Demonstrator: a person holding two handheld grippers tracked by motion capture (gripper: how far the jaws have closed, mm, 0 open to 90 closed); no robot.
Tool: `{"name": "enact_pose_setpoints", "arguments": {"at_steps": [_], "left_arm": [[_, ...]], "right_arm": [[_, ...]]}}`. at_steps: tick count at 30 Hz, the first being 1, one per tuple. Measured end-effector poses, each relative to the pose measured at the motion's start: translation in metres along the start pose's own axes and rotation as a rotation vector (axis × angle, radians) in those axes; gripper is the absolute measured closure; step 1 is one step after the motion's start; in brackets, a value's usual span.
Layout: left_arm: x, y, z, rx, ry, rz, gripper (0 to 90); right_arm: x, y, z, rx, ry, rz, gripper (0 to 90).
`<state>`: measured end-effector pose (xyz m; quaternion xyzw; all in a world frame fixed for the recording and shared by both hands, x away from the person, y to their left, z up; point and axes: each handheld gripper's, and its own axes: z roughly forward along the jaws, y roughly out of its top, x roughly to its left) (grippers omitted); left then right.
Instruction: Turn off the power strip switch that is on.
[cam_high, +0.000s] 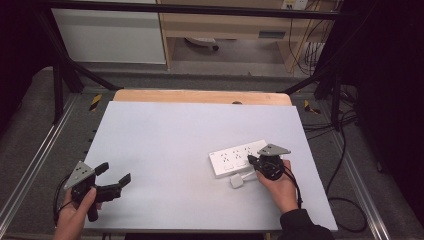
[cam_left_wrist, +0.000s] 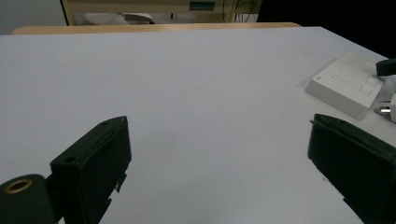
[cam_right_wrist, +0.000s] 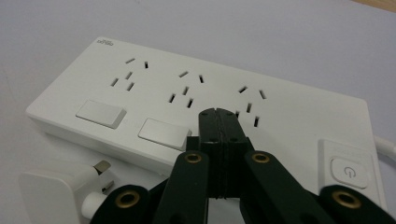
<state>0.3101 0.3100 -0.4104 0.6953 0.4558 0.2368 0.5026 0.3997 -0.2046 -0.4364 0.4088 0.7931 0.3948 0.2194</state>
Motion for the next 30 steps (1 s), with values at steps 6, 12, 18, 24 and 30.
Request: {"name": "enact_pose_setpoints", "arguments": {"at_steps": [6,12,18,24,30], "left_arm": [[0.0,0.0,-0.0001,-0.001,0.0,0.0,6.0],[0.0,0.0,-0.0001,-0.001,0.0,0.0,6.0],[0.0,0.0,-0.0002,-0.001,0.0,0.0,6.0],[0.0,0.0001,-0.0002,-0.002,0.0,0.0,6.0],[-0.0001,0.0,-0.0002,-0.001,0.0,0.0,5.9]], "right_arm": [[0.0005,-0.0003,0.0004,0.002,0.0,0.0,90.0],[0.0004,-0.0007,0.0008,0.003,-0.001,0.001,90.0],[0.0003,-0.0007,0.0008,0.004,-0.003,-0.001,90.0],[0.0001,-0.0011,0.0008,0.004,-0.007,0.004,90.0],[0.0003,-0.0016,0.0007,0.002,-0.009,0.005,90.0]]}}
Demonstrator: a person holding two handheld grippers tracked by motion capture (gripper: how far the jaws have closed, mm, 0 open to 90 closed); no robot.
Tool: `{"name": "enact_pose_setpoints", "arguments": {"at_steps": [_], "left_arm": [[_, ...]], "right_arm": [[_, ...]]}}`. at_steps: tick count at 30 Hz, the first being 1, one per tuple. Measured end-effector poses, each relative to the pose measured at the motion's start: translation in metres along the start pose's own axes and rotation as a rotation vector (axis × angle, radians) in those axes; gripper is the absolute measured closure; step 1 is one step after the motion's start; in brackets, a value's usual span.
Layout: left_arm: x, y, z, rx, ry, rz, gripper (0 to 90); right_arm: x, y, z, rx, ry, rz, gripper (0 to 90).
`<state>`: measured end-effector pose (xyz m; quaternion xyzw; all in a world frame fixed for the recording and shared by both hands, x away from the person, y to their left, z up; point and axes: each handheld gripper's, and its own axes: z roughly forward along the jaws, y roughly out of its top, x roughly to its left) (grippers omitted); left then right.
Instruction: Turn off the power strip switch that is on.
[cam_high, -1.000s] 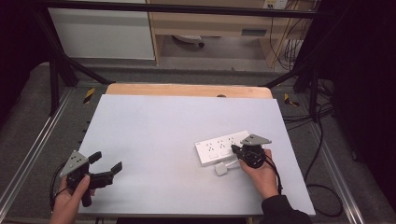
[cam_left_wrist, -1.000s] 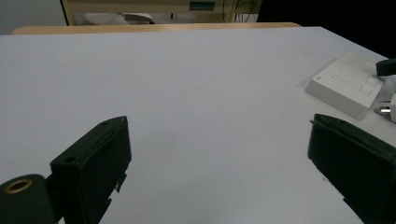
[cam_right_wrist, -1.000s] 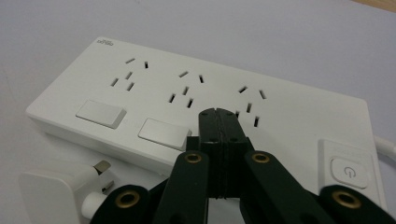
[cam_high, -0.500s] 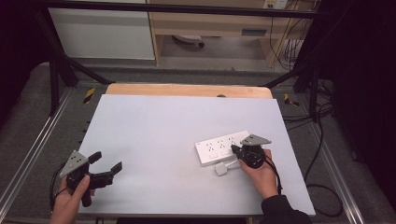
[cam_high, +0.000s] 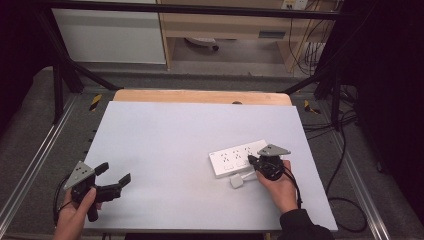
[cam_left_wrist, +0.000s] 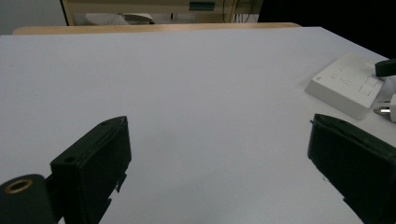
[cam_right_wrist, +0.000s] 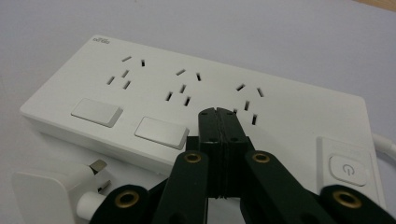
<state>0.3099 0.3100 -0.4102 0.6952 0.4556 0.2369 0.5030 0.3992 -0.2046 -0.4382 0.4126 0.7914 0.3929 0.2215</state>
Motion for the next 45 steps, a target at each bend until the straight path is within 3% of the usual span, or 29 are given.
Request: {"name": "enact_pose_setpoints", "arguments": {"at_steps": [45], "left_arm": [[-0.0004,-0.0001,0.0003,0.003,0.002,-0.001,6.0]], "right_arm": [[0.0041,-0.0017,0.001,0.011,-0.002,-0.01,90.0]]}}
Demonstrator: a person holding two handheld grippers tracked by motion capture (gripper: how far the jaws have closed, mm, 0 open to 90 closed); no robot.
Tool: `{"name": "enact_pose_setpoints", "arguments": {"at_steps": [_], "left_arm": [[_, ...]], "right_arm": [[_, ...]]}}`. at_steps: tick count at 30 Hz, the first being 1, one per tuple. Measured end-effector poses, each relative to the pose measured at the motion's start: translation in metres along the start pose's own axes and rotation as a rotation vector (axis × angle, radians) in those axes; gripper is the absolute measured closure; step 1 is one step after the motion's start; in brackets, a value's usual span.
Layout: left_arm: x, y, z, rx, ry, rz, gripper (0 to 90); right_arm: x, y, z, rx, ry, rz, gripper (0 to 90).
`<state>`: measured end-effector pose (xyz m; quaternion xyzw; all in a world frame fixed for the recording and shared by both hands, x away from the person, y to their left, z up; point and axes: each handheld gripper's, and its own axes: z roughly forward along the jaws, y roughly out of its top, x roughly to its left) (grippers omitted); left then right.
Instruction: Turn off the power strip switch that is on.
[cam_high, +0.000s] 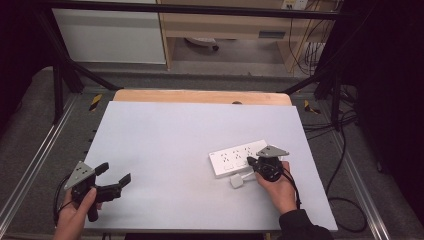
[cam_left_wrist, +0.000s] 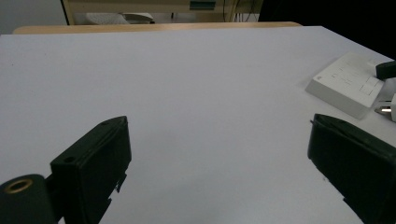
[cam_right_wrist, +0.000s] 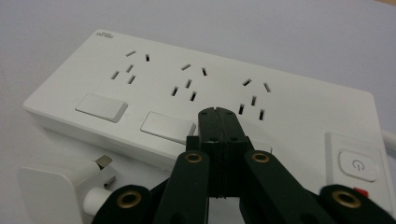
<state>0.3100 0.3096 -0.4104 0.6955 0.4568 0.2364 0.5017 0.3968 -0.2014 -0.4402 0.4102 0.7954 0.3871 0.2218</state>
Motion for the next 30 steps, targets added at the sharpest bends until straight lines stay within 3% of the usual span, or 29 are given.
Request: {"name": "enact_pose_setpoints", "arguments": {"at_steps": [21,30], "left_arm": [[0.0001,0.0002,0.0,-0.002,-0.002,0.0,6.0],[-0.0001,0.0002,0.0002,-0.002,-0.003,0.0,6.0]], "right_arm": [[-0.001,0.0011,0.001,0.0,-0.004,0.007,90.0],[-0.0003,0.0035,0.0,-0.026,0.004,-0.005,90.0]]}}
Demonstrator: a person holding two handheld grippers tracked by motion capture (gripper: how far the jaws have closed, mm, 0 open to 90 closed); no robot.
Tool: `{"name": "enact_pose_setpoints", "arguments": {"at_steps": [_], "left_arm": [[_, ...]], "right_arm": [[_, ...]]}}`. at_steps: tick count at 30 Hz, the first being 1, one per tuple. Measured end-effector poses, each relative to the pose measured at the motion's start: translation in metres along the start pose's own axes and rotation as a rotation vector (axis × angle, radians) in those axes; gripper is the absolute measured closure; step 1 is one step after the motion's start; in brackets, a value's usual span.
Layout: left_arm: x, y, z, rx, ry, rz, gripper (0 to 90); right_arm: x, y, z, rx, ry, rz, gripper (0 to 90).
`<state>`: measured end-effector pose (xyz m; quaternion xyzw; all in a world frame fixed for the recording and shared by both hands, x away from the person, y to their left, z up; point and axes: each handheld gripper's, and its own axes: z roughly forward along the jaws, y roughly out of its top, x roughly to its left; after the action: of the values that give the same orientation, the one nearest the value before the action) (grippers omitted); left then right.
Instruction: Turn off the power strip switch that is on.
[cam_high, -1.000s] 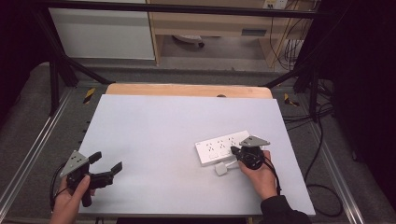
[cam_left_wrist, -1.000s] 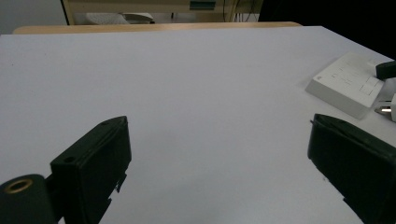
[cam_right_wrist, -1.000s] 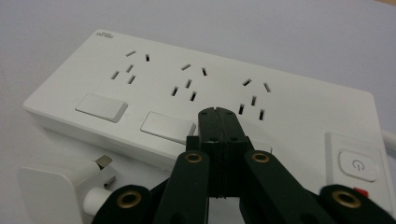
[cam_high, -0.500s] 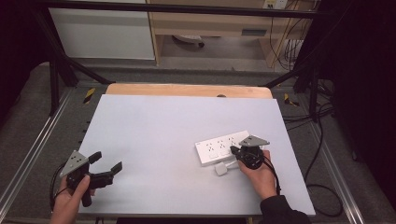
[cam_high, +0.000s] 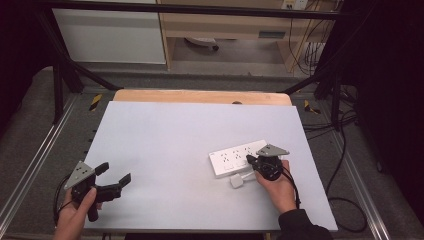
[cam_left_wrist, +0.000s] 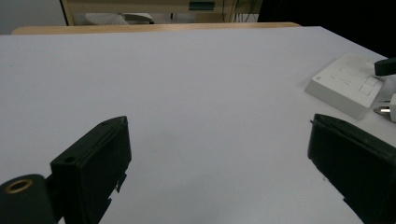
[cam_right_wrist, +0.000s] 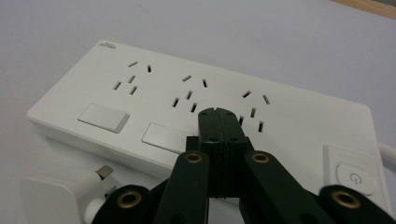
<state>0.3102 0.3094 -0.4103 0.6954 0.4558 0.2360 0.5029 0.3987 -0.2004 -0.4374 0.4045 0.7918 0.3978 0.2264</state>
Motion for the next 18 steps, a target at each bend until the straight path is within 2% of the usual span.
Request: {"name": "enact_pose_setpoints", "arguments": {"at_steps": [10,18], "left_arm": [[0.0001,0.0,0.0,0.0,0.001,0.001,6.0],[-0.0001,0.0,0.0001,-0.001,0.001,0.002,6.0]], "right_arm": [[-0.0007,-0.0003,0.001,-0.001,-0.001,0.001,90.0],[-0.0016,0.0014,-0.0024,-0.036,-0.001,0.011,89.0]]}}
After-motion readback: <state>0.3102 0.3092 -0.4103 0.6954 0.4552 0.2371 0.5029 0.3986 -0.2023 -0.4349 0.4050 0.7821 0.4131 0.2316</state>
